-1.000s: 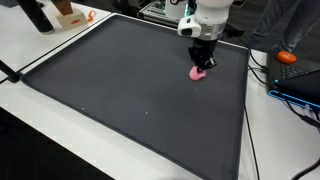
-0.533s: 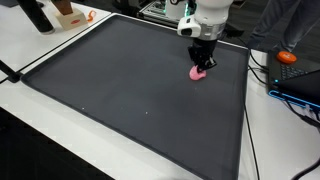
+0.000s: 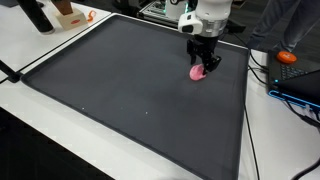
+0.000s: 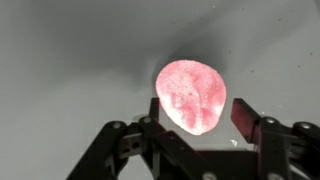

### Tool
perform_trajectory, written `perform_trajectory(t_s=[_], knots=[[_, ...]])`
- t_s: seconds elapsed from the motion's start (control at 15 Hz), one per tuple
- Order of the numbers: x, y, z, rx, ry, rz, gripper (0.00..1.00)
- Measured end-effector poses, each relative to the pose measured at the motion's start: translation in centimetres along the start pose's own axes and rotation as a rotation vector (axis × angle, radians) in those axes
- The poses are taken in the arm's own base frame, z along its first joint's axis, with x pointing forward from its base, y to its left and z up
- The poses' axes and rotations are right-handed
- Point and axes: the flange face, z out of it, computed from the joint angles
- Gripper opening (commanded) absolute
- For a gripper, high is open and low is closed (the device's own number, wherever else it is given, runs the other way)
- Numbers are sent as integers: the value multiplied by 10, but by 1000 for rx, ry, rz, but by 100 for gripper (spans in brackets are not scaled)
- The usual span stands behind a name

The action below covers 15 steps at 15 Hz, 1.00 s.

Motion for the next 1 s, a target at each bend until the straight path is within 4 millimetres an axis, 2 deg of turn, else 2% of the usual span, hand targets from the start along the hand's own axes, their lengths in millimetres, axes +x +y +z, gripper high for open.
perform_trajectory(t_s=[0.2, 0.6, 0.8, 1.0], knots=[[3, -3, -9, -33, -27, -86, 100], [15, -18, -29, -110, -118, -369, 100], [21, -29, -29, -147, -162, -513, 100], [20, -45, -20, -184, -195, -660, 100]])
